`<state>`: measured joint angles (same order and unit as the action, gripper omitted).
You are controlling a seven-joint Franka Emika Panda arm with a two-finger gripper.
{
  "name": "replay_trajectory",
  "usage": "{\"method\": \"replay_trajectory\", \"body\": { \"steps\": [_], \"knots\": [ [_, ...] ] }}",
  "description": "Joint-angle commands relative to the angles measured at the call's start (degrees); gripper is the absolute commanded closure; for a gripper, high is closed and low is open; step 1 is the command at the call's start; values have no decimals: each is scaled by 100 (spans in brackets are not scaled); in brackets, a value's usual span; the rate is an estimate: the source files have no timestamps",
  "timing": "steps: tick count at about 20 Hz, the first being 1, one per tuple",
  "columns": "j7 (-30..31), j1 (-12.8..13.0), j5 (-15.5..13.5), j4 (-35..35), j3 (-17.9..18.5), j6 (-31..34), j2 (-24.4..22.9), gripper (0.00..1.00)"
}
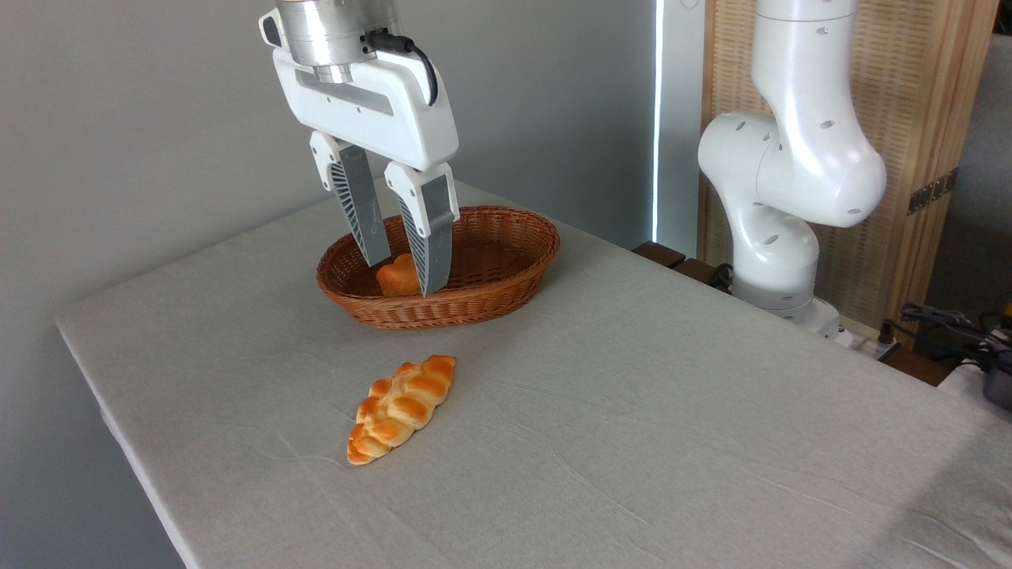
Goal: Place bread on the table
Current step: 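Lower the open gripper into the wicker basket over the round bun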
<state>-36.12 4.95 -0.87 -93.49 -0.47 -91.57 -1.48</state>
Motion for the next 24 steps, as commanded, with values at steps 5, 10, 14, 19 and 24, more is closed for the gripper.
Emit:
{"method": "replay_trajectory", "body": {
  "steps": [5,10,14,19,24],
  "knots": [
    [-62,14,-89,-284,3,-63,-186,0],
    [-71,14,-98,-284,3,-80,-212,0],
    [-71,32,-98,-284,-5,-168,-221,0],
    [-71,199,-176,-993,-321,-729,-756,0],
    [-88,697,-511,-1619,-805,-1441,-1056,0]
  ]
}}
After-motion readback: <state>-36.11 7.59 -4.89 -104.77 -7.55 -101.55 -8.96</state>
